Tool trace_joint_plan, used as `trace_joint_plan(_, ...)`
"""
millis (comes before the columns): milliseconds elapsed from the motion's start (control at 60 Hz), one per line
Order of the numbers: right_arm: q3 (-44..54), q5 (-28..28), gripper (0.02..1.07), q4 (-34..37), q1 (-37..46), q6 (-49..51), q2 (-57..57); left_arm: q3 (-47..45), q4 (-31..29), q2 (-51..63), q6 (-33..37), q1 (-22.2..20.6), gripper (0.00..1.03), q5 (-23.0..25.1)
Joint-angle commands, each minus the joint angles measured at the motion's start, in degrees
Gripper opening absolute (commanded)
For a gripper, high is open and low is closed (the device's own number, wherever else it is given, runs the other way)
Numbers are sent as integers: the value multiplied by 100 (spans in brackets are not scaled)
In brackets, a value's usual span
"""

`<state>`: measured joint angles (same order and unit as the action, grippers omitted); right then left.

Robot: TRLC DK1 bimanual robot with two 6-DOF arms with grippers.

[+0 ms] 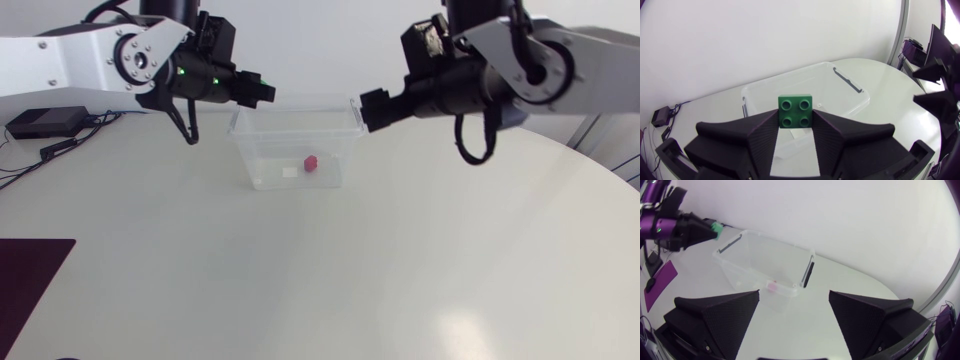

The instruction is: Place the duplo bricks in the container

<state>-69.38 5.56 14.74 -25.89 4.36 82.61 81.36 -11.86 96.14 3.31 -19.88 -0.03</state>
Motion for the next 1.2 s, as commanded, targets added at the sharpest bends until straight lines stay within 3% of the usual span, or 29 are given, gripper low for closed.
trace_joint_plan(0,769,-64,103,-50,-83,144,-544,389,113,432,100,-34,36,56)
trace_joint_plan(183,1735,-55,103,-42,-171,197,-1414,846,280,1030,56,-42,37,56)
trace_joint_plan(433,2351,-55,103,46,-188,241,-1950,1708,395,1979,64,98,38,47)
trace_joint_plan(467,2395,-46,103,73,-188,241,-1985,1866,342,2155,64,125,43,30)
trace_joint_plan(500,2430,-38,103,81,-188,241,-2003,2033,219,2313,64,160,60,30)
trace_joint_plan(533,2456,-38,103,90,-188,241,-2029,2208,61,2489,91,177,83,30)
trace_joint_plan(583,2474,-20,103,90,-188,241,-2065,2270,-18,2603,108,239,99,30)
trace_joint_plan(800,2500,138,103,99,-171,364,-2223,1690,-89,2120,258,494,100,30)
trace_joint_plan(1183,2676,235,103,108,550,636,-2961,-200,26,-16,416,1188,100,30)
